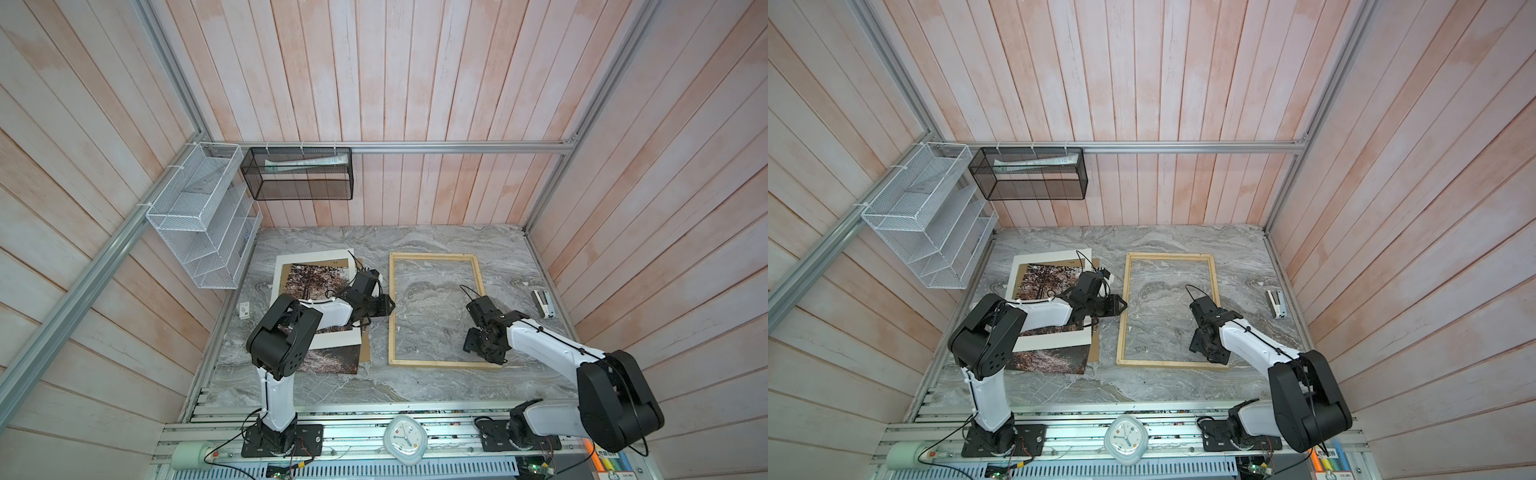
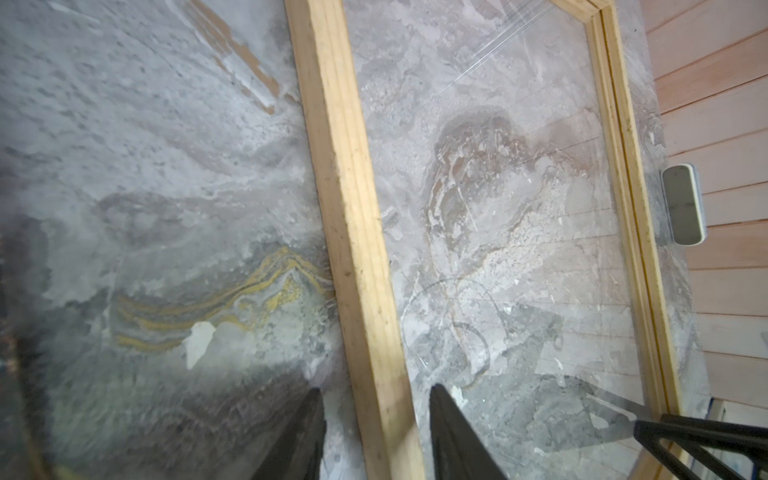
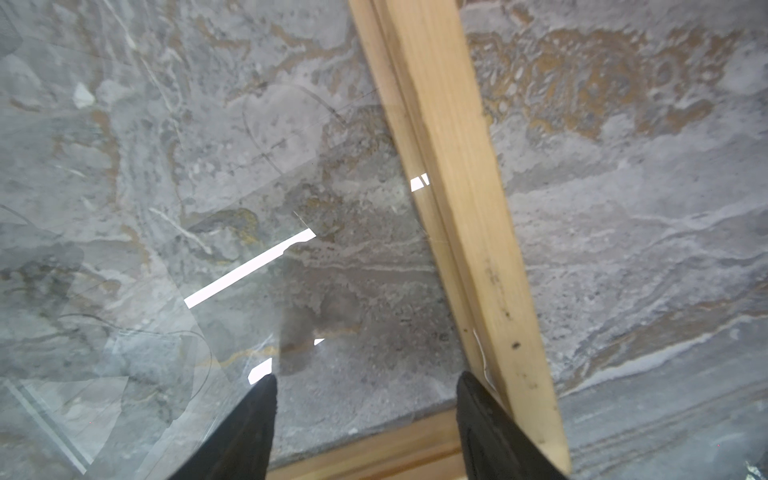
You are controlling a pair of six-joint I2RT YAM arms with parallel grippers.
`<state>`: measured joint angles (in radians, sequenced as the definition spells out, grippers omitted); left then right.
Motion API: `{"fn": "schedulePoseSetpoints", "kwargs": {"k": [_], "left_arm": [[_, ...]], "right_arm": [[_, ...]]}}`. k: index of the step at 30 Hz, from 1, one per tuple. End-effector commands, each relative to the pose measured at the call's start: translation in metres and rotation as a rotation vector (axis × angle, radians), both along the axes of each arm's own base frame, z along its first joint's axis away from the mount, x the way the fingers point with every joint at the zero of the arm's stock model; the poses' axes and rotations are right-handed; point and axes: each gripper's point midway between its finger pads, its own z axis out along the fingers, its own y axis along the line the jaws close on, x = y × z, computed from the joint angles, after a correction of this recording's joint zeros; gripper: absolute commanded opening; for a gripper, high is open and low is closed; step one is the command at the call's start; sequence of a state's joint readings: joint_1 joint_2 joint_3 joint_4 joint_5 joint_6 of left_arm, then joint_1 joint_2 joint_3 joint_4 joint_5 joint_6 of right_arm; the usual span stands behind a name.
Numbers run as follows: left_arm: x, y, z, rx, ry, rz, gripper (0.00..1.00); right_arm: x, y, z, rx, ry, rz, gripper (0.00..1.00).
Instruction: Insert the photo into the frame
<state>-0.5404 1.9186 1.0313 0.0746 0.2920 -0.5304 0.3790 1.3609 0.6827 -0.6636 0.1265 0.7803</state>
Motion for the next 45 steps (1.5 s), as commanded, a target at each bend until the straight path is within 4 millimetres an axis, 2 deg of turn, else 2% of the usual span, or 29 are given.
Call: {"fn": "schedulePoseSetpoints", "kwargs": {"k": [1,9,12,18,21,25,31,37,45], "left_arm": [[0.002,-0.003,0.019,0.0,-0.045,-0.01,0.44],[0.001,-0.005,0.024,0.007,-0.052,-0.002,0.52],[0.001,-0.006,0.024,0.014,-0.051,0.004,0.52],[-0.004,-0.011,0.019,0.006,-0.04,0.019,0.52],[-0.008,-0.015,0.016,0.006,-0.035,0.015,0.52],[-0.015,-0.018,0.014,0.018,-0.03,0.004,0.52],[-0.026,-0.021,0.01,0.023,-0.021,-0.013,0.52],[-0.034,-0.028,0.01,0.024,-0.02,-0.027,0.52],[-0.04,-0.033,0.011,0.025,-0.024,-0.037,0.51]], "right_arm": [[0.008,0.0,0.003,0.015,0.008,0.017,0.69],[0.071,-0.012,0.04,-0.007,-0.126,0.054,0.69],[0.103,-0.017,0.057,-0.032,-0.19,0.082,0.69],[0.18,-0.025,0.095,-0.085,-0.324,0.148,0.69],[0.215,-0.029,0.107,-0.097,-0.374,0.172,0.69],[0.252,-0.029,0.111,-0.072,-0.409,0.22,0.68],[0.289,-0.021,0.106,-0.053,-0.441,0.298,0.66],[0.314,-0.012,0.087,-0.017,-0.409,0.351,0.62],[0.333,-0.011,0.052,-0.02,-0.338,0.364,0.58]]}}
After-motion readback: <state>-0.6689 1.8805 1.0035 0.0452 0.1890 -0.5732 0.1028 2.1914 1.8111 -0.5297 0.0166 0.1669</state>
